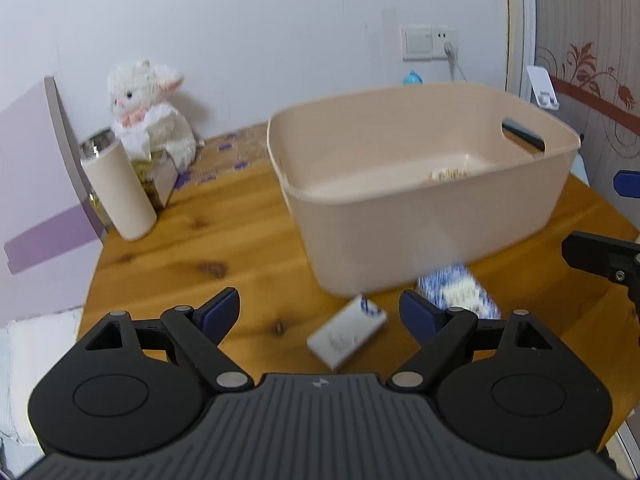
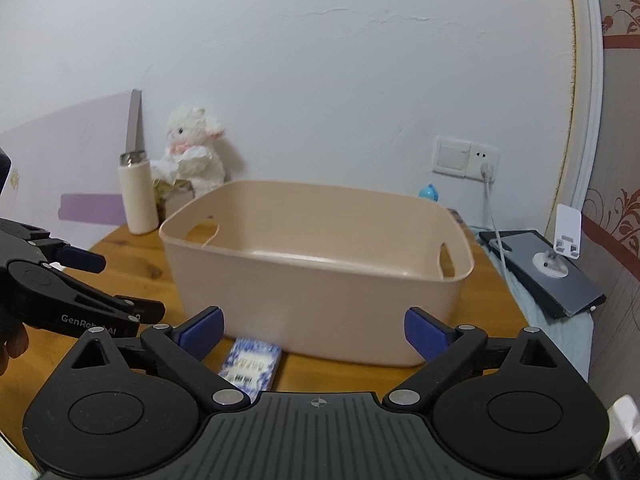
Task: Organize objects
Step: 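Grasp the white box with the left tool while the right tool grasps the blue-and-white box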
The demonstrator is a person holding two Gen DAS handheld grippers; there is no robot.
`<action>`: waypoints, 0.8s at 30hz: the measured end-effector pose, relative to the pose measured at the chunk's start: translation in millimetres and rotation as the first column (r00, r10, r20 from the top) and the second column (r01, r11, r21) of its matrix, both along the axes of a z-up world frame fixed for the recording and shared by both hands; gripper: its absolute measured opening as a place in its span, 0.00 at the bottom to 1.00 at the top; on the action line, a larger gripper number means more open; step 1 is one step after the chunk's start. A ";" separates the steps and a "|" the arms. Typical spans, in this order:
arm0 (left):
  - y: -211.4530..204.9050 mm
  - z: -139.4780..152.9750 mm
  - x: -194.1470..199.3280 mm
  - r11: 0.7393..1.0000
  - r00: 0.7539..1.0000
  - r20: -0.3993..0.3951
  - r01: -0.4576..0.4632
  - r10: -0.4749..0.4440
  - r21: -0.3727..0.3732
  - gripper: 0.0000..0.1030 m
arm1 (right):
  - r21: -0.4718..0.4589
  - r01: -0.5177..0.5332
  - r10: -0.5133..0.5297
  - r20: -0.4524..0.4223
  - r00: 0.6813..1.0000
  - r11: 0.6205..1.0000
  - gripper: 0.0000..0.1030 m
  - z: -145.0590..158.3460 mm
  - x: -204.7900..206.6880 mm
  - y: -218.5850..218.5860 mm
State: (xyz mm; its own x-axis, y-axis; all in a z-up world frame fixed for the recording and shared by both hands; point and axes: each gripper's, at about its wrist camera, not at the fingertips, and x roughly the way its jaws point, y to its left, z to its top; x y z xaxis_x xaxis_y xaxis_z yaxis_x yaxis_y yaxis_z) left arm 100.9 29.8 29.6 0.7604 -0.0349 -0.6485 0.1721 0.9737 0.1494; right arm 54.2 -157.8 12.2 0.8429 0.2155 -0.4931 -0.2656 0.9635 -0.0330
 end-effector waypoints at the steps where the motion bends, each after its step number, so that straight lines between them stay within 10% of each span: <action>1: 2.1 -5.1 -2.0 1.000 1.000 -0.011 0.002 -0.002 0.001 0.85 | -0.004 -0.006 0.006 -0.014 1.000 1.000 0.96 -4.9 -0.1 2.4; 24: 41.6 -69.0 14.3 0.997 0.992 -0.122 0.026 -0.035 -0.071 0.90 | -0.024 -0.082 0.074 -0.229 0.971 0.996 0.96 -82.9 27.9 50.0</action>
